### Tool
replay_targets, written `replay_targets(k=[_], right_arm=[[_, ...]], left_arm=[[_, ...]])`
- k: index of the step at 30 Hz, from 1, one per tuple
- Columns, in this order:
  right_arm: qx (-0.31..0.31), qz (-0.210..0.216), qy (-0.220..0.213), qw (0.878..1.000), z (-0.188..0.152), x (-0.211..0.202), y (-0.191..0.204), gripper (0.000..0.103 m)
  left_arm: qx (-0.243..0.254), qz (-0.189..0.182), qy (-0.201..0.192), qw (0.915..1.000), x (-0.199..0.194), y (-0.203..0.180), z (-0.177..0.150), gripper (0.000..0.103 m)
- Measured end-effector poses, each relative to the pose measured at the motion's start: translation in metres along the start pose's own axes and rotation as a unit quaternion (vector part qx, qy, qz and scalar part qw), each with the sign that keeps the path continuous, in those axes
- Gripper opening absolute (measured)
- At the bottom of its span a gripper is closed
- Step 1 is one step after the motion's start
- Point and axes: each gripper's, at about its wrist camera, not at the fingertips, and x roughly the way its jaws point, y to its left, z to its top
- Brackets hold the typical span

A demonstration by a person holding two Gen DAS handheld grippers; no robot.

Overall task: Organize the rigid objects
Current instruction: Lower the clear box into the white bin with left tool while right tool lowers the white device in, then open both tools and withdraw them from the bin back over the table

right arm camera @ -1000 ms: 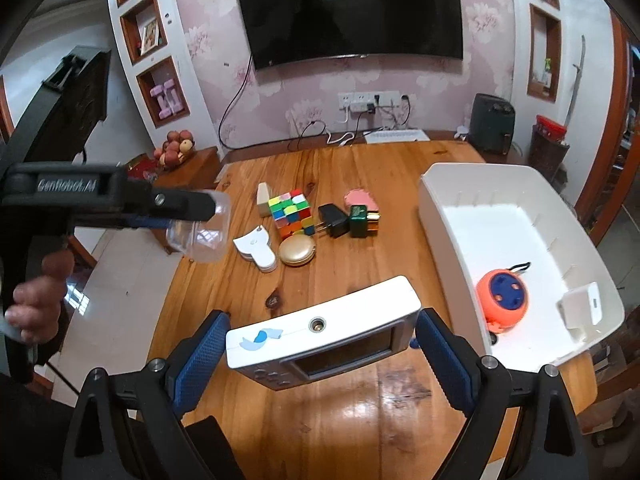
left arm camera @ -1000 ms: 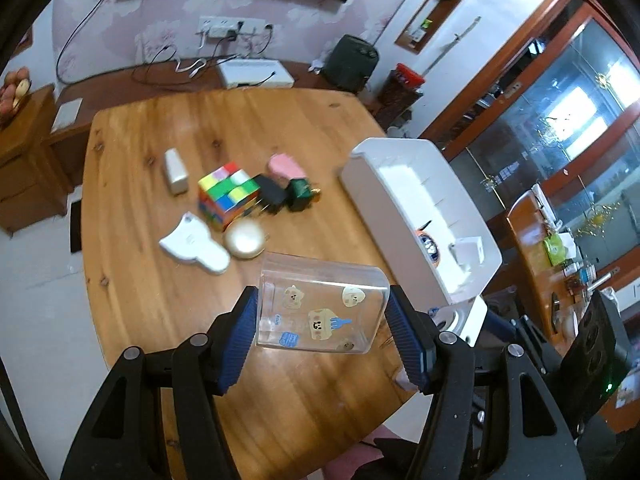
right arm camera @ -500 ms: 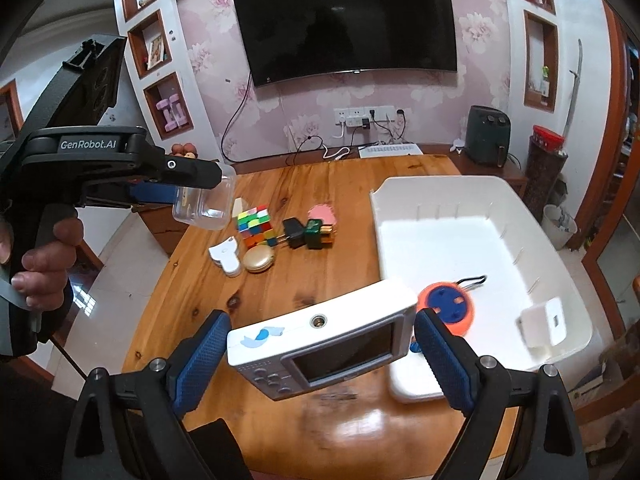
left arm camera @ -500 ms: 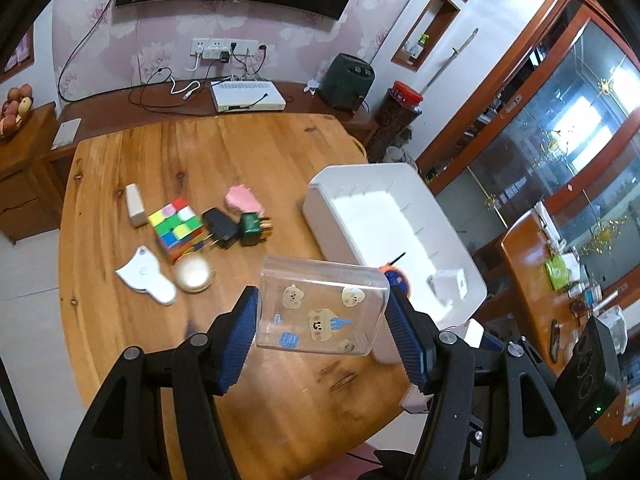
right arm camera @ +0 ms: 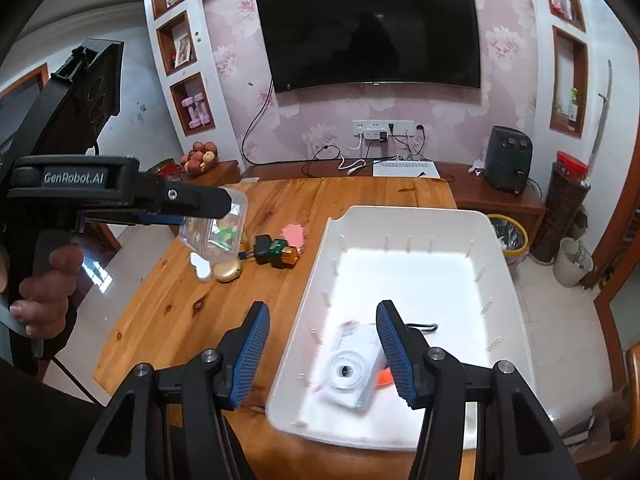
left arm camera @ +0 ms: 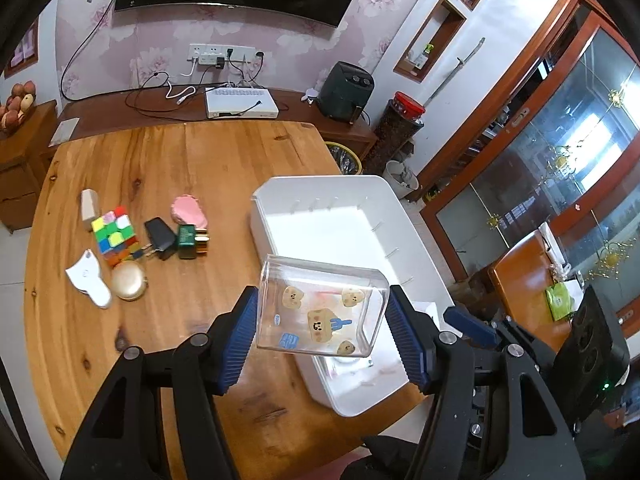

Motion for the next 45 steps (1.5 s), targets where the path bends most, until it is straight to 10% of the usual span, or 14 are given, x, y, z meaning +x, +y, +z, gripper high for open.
replay_targets(k=[20, 45], right_arm=[[0.001, -0.012, 0.038, 0.999, 0.003, 0.014, -0.065, 0.065], [-0.008, -0.029, 0.073, 0.997, 0.014, 0.042, -0.043, 0.073]], left_arm=[[0.042, 0.043, 0.038, 0.9975, 0.042, -0.064, -0.016, 0.066], [0.041, 0.073, 0.041, 0.9957, 0.036, -0.033, -0.008, 0.077]])
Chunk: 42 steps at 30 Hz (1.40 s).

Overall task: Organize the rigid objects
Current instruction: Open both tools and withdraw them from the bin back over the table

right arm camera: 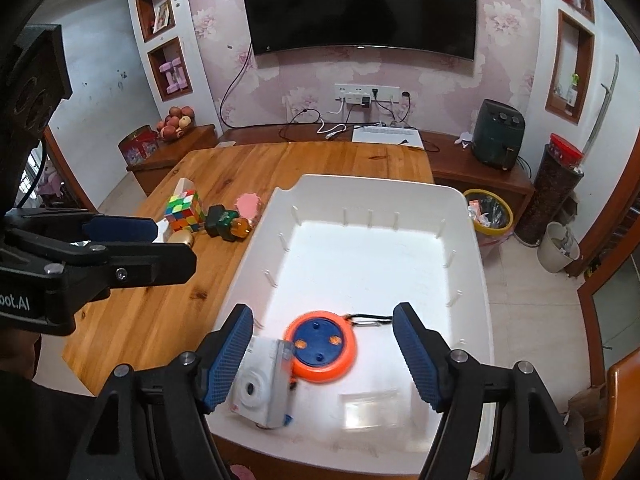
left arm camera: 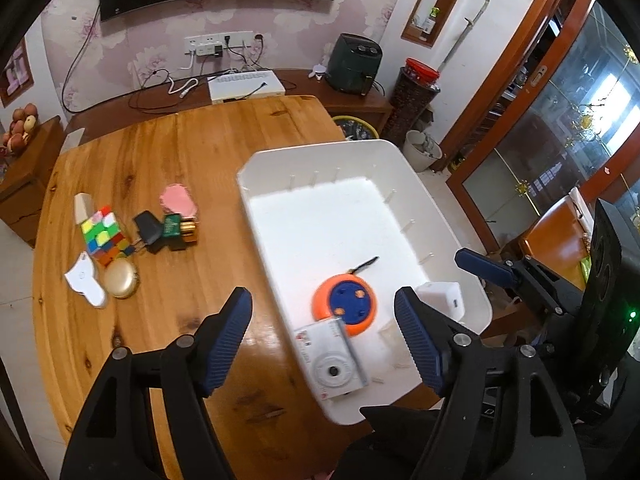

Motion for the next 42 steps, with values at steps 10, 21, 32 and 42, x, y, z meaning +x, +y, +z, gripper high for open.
replay_targets(k=[10, 21, 32, 42], right_arm=[[-0.011, 0.007, 0.004, 1.0, 0.014, 0.01, 0.055, 0.073], [-0.009, 0.022, 0.008, 1.0, 0.025, 0.028, 0.116, 0.073], [0.005, 0.058, 0.041, 0.997, 0.026, 0.068, 0.187, 0.073], [0.025, 0.063, 0.057, 0.996, 0.018, 0.085, 0.237, 0.073]], left_arm=[[-0.018, 0.01, -0.012, 0.9997, -0.028, 0.053, -0.004, 0.077], [-0.025, 0.029, -0.003, 0.9993, -0.05, 0.111, -0.016, 0.077], [-0.042, 0.053, 0.022, 0.9975, -0.068, 0.186, -0.039, 0.077], [-0.039, 0.039, 0.048, 0.9973, -0.065, 0.237, -0.046, 0.077]])
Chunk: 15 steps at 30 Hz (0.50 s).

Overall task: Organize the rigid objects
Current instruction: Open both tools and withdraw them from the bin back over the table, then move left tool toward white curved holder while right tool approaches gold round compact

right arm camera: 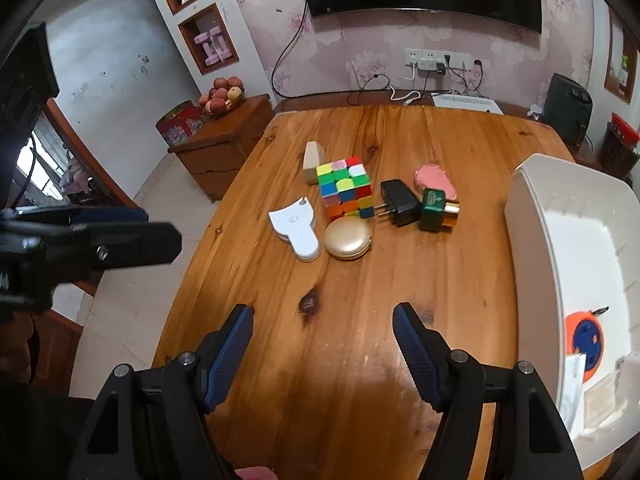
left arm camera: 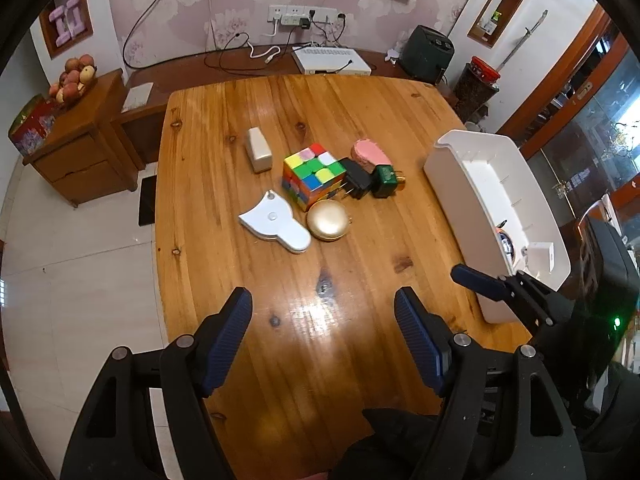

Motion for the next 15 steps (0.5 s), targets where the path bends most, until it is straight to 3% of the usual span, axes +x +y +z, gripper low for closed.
replay_targets(k=[6, 15], right_arm=[[0.019, -0.034, 0.005, 0.999, -0.005, 0.003, 0.01, 0.073], [0.027, -0.08, -0.01, 0.996, 0.004, 0.001, 0.013, 0.073]], left_arm=[[-0.036, -0.03, 0.025, 0.9986, 0.015, 0.026, 0.009, 0.077], [-0.059, -0.05, 0.028, 0.9966, 0.027, 0.04, 0.027, 0.077]])
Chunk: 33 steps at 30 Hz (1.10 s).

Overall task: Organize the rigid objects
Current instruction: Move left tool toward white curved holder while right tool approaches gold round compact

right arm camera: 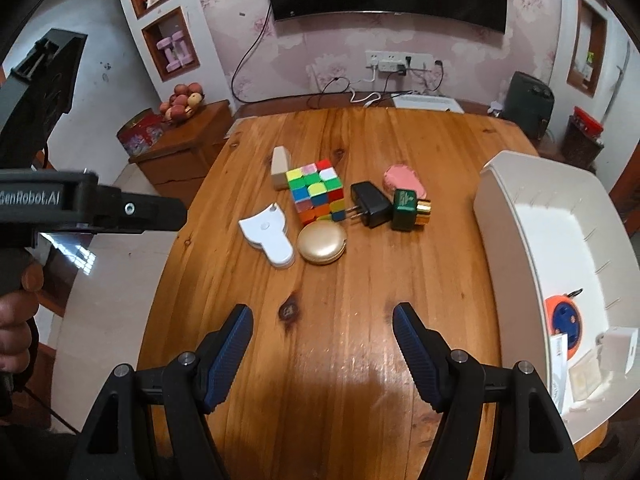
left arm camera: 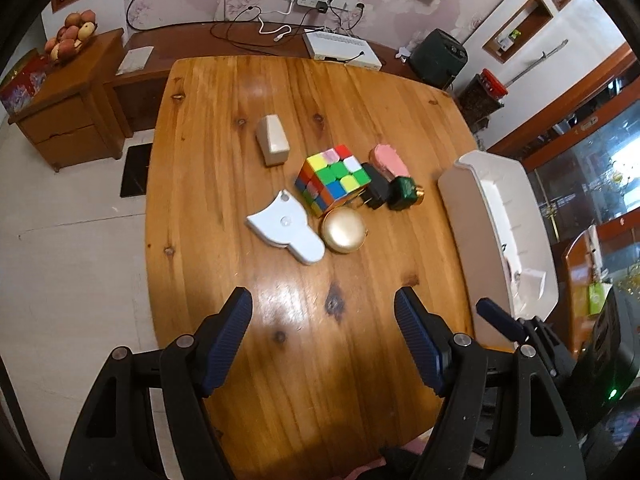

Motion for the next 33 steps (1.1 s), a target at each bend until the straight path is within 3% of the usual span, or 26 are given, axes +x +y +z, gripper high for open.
replay_targets(k=[7, 13, 22, 25, 33], right_arm=[[-0.026, -0.009, -0.037, 0.999, 0.017, -0.003, 0.006, 0.073], [-0.047, -0.001, -0.067, 0.997, 0.027, 0.006, 0.005, 0.073], [-0.082, 0.012, -0.065, 0.994, 0.038, 0.05, -0.005, 0.073], [-0.096, 0.014, -0.057, 0.994, 0.039, 0.067, -0.007, 0.073], [-0.125, 0.032, -0.022, 0.991, 0.035, 0.104, -0.007, 0.073]], left_arm=[[-0.049, -0.002, 0.01, 0.9988, 0.01, 0.006, 0.018, 0.077], [-0.11, 0.02, 0.032, 0.9932, 0.026, 0.018, 0.03, 0.077], [-0.208, 0.048, 0.082, 0.9736, 0.056, 0.038, 0.042, 0.077], [-0.235, 0.048, 0.103, 0.9652, 0.069, 0.042, 0.046, 0.082], [-0.299, 0.055, 0.139, 0.9424, 0.104, 0.052, 0.05, 0.085]])
